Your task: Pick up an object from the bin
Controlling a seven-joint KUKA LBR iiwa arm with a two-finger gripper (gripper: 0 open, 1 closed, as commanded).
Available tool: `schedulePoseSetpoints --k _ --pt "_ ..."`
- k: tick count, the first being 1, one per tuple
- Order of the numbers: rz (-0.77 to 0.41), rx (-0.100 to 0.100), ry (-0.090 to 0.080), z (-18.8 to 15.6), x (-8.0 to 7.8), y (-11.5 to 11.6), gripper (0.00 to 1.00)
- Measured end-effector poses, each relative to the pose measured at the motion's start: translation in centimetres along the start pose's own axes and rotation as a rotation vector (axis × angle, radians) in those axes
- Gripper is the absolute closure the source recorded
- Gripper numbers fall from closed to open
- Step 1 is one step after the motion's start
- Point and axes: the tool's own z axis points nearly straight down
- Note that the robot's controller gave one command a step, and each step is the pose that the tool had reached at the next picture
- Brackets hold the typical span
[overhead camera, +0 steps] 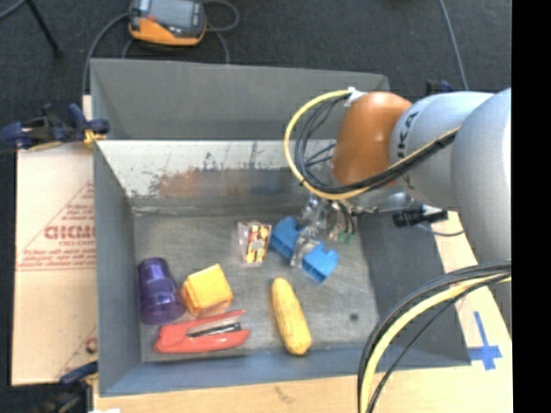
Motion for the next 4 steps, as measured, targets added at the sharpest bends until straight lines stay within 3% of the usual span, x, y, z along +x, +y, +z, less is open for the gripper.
schedulePoseSetpoints --k 1,3,4 --pt "-0.004 0.001 0.003 -0.2 0.1 -0.1 1.0" --pt "-0.002 0.001 0.004 -0.4 0.1 -0.1 1.0" --pt "-0.08 -0.001 -0.004 -2.1 -0.3 -3.2 1.0"
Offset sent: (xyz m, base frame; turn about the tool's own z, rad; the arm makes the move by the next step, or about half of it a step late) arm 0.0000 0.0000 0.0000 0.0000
